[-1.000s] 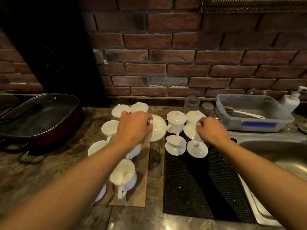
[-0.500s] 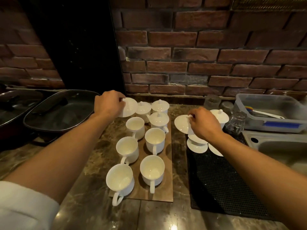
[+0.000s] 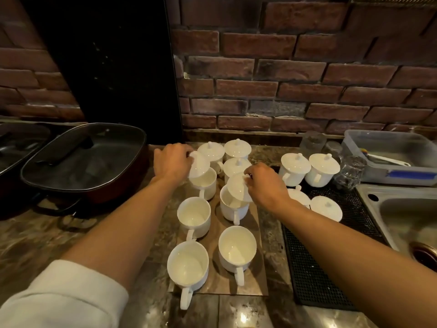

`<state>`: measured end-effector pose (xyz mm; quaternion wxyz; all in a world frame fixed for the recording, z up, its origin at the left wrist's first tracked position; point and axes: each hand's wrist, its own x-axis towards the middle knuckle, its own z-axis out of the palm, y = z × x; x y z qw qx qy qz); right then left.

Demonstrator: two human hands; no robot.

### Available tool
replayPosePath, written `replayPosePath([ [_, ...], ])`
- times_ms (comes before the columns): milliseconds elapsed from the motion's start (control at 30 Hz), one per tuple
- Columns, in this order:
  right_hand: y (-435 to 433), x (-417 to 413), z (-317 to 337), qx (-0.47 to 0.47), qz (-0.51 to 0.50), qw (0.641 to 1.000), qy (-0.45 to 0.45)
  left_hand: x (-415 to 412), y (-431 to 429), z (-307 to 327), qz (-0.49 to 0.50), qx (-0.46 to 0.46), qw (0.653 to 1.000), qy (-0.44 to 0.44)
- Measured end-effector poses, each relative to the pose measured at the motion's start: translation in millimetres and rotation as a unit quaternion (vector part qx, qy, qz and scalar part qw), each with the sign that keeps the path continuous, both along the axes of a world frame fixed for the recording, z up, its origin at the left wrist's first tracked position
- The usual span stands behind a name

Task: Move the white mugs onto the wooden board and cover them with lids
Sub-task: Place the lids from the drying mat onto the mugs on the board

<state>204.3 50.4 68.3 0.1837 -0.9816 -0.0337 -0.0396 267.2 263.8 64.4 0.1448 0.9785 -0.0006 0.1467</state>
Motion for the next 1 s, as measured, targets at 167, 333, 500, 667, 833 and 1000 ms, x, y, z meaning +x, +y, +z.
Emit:
replayPosePath([
  [167,14,3,-9,-0.024,-0.005,1.000,0.018,6,-2,-7,0.001,0.008,1.000,0.009],
  [333,20,6,-17,-0.030,-0.011,0.999,0.034,8,-5,-16,-0.006,0.020,0.999,0.033],
  [500,21,7,-25,-0.029,-0.010,0.998,0.047,8,-13,-21,-0.013,0.026,0.999,0.045],
  [667,20,6,-32,-0.020,-0.007,0.998,0.053,9,-14,-28,-0.012,0.044,0.998,0.043],
  [833,20,6,-35,-0.016,-0.010,0.998,0.061,12,-13,-35,-0.016,0.049,0.997,0.049],
  [1000,19,7,-37,-0.012,-0.016,0.998,0.061,15,-16,-39,-0.017,0.053,0.997,0.050],
])
